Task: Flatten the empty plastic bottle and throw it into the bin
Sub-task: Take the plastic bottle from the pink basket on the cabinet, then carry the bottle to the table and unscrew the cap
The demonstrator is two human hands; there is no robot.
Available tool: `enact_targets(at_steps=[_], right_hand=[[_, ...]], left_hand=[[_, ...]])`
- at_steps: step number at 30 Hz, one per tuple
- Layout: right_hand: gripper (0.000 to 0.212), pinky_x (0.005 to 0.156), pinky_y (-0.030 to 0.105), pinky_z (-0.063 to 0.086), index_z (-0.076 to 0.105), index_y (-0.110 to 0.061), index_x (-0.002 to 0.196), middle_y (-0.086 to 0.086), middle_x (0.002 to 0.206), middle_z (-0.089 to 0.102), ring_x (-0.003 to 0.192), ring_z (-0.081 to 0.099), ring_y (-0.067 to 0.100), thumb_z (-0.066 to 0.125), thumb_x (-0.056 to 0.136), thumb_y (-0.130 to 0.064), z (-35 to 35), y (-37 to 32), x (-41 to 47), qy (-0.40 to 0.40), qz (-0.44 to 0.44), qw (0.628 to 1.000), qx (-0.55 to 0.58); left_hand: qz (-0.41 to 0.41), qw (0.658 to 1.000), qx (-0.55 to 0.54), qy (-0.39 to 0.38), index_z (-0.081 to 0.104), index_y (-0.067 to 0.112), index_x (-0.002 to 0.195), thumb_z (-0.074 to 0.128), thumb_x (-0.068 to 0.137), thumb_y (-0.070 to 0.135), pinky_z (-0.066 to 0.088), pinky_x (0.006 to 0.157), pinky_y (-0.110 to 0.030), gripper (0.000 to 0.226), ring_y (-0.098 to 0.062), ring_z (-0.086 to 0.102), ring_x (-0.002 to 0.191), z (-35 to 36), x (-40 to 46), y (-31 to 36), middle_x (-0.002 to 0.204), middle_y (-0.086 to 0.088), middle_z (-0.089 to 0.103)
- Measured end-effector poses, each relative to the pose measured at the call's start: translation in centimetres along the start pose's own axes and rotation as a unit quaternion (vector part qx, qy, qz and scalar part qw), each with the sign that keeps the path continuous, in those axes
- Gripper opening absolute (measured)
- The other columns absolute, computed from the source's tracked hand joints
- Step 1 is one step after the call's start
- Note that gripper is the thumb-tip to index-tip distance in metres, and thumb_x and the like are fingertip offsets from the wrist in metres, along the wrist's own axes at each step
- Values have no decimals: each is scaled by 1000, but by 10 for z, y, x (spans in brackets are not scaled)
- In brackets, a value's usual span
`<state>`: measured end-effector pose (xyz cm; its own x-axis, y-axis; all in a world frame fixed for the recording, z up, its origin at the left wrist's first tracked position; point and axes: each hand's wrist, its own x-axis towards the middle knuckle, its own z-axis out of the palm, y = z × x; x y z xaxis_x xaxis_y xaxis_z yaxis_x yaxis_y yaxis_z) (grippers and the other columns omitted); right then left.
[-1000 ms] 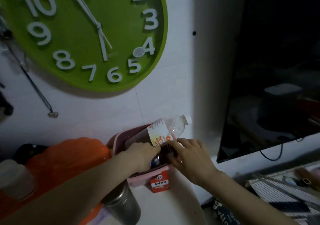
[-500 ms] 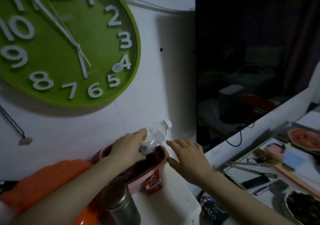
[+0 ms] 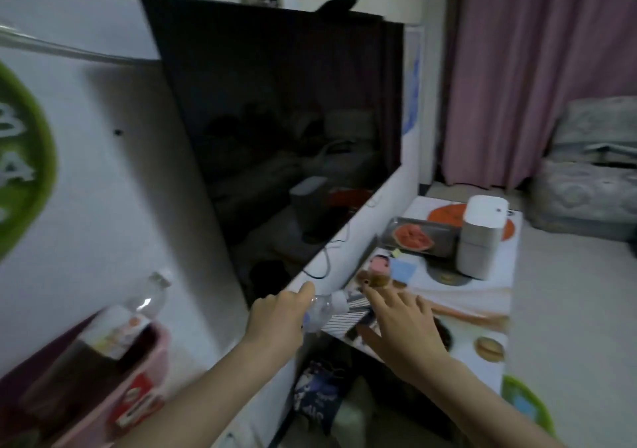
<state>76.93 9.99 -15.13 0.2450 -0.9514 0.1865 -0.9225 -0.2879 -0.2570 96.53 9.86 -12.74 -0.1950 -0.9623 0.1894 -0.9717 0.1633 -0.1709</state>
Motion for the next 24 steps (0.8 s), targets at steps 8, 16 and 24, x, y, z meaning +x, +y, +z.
enact_targets(at_steps=[8,16,24], right_hand=[[59,106,46,29,25,-30,139,-3,143,43,128,41,26,46,88,-51,-45,219,-96,-14,178,983,-48],[62,111,49,25,21,-27,143,0,142,43,128,40,28,43,90,-52,-113,431,-167,-45,263,959,-92],[57,110,46,27,21,-28,141,-3,143,41,128,40,25,39,92,-52,-133,575,-160,-56,297,951,-63]], left_hand=[[127,977,-171,-33,43,24,111,61,80,30,43,64,-31,36,-32,61,95,16,78,225,104,-7,65],[218,938,-257,-81,41,31,113,75,67,50,51,72,-36,61,-30,63,94,6,142,472,98,-3,70],[271,922,-273,-49,31,42,128,54,69,76,55,71,-35,72,-24,66,82,19,218,599,91,-1,73]])
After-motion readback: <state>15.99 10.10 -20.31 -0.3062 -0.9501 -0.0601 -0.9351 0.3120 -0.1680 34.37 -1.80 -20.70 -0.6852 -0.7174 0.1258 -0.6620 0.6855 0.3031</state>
